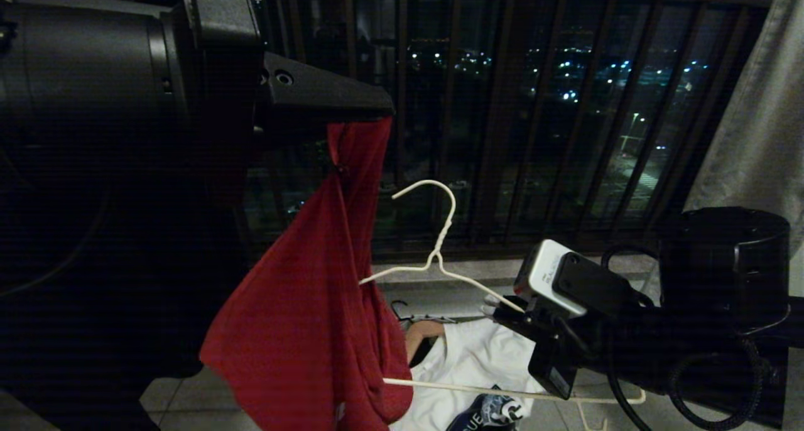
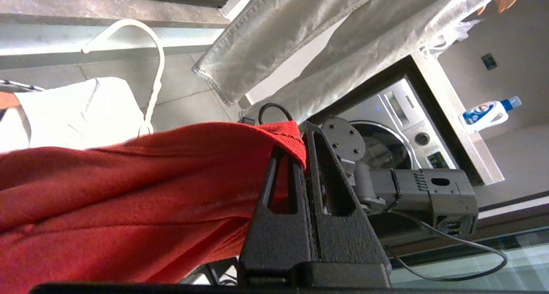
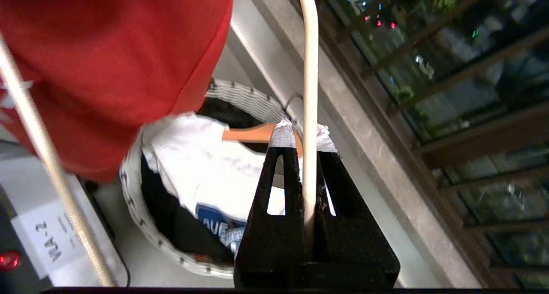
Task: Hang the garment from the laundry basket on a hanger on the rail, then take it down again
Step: Hang the clothes on the clothes rack
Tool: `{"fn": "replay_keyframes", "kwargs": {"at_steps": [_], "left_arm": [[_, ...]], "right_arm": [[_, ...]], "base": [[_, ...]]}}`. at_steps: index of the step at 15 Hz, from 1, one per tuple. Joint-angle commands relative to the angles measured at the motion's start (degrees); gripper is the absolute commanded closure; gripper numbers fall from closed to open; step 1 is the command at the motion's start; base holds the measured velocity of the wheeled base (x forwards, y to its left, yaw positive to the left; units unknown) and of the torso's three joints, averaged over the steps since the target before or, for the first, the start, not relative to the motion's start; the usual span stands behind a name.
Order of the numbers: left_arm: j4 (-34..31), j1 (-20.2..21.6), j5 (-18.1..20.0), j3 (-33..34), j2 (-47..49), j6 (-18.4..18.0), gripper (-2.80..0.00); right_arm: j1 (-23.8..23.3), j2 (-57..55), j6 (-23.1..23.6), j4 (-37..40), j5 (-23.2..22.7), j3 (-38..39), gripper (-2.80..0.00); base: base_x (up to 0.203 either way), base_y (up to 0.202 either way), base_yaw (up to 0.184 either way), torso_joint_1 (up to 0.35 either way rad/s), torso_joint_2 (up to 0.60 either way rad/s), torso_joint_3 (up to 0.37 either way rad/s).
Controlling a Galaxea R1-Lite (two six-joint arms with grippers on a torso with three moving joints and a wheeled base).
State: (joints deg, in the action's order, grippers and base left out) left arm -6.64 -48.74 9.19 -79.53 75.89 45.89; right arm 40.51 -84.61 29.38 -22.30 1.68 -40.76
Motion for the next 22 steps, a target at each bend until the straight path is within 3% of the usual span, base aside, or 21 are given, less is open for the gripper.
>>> {"fn": "replay_keyframes", "kwargs": {"at_steps": [1,3,7,9,11,17,19,22], "left_arm": [[-0.47,1.42,0.16,-0.3,0.27,-1.79,0.0],[-0.92,2.27,0.3,-0.28,1.0,-4.05,0.0],[-1.18,3.41,0.56,-0.48,-2.01,-4.33,0.0],[-3.59,3.39,4.95,-1.19,-3.64,-4.66,0.0],[-7.2,3.4,7.38,-5.04,-1.47,-5.37,0.0],[-31.28,3.56,7.25,-29.95,8.63,-18.36,0.0],[-35.1,3.71,6.89,-32.04,10.05,-28.05,0.0],[-35.03,3.74,5.22,-32.0,11.31,-31.76,0.0]], "right_arm": [[0.54,-0.07,0.15,-0.2,-0.09,-0.9,0.0],[0.56,0.85,0.62,-0.2,-0.22,-0.69,0.0],[1.42,0.29,-0.15,-0.29,-2.61,-1.38,0.0],[4.32,-1.82,-1.62,-1.84,-2.7,-2.45,0.0],[4.26,-3.01,-2.45,-6.16,-2.56,-2.58,0.0],[4.14,-3.68,-8.31,-13.56,-5.48,-2.62,0.0],[4.14,-4.47,-10.68,-17.61,-7.17,-2.55,0.0],[4.23,-4.2,-15.32,-22.23,-9.48,-1.99,0.0]], "base": [[0.0,0.0,0.0,0.0,0.0,0.0],[0.0,0.0,0.0,0.0,0.0,0.0],[0.0,0.0,0.0,0.0,0.0,0.0],[0.0,0.0,0.0,0.0,0.0,0.0],[0.0,0.0,0.0,0.0,0.0,0.0],[0.0,0.0,0.0,0.0,0.0,0.0],[0.0,0.0,0.0,0.0,0.0,0.0],[0.0,0.0,0.0,0.0,0.0,0.0]]}}
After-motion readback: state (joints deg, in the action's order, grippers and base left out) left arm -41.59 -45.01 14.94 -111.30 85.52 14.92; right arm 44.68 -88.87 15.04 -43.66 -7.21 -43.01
